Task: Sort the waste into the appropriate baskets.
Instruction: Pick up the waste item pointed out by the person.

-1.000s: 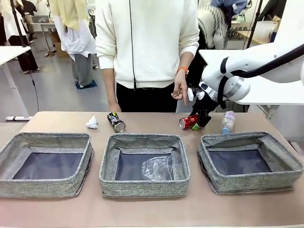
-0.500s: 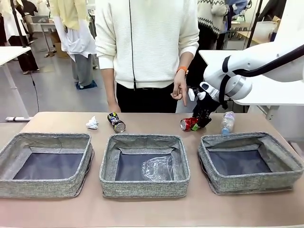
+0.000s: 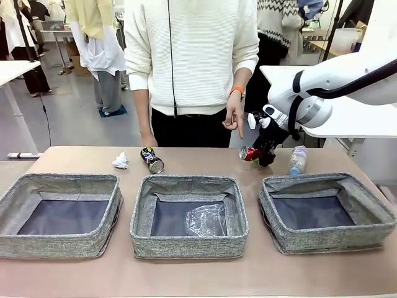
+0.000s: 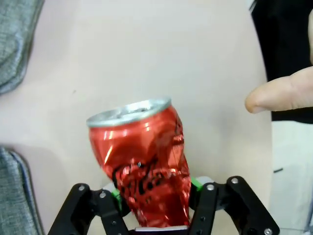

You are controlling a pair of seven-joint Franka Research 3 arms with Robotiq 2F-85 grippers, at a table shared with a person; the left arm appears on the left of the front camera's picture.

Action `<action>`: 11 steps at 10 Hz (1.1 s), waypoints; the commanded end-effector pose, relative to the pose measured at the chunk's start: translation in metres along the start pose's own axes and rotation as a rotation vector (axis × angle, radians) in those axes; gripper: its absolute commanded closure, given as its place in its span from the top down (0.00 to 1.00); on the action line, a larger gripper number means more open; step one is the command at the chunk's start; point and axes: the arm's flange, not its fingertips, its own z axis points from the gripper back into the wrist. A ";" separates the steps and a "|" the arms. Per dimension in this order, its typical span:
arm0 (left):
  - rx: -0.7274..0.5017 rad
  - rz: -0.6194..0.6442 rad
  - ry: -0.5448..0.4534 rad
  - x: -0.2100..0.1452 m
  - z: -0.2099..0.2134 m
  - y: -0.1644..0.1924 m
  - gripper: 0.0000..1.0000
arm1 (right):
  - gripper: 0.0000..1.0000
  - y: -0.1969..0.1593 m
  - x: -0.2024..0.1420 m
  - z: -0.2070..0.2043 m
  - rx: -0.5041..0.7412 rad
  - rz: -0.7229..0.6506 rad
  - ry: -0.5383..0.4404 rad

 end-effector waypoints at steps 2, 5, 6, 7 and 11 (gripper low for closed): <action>-0.021 -0.020 -0.012 0.000 0.000 -0.002 1.00 | 0.00 0.004 0.004 0.007 0.000 -0.011 0.034; -0.021 -0.020 -0.012 0.000 0.000 -0.002 1.00 | 0.00 0.008 0.005 0.014 0.040 -0.064 0.025; -0.021 -0.020 -0.012 0.000 0.000 -0.002 1.00 | 0.00 0.016 0.015 0.031 0.064 -0.152 0.025; -0.021 -0.020 -0.012 0.000 0.000 -0.002 1.00 | 0.00 0.035 0.031 0.069 0.046 -0.332 0.115; -0.021 -0.020 -0.012 0.000 0.000 -0.002 1.00 | 0.00 0.158 0.089 0.194 -0.110 -0.843 0.421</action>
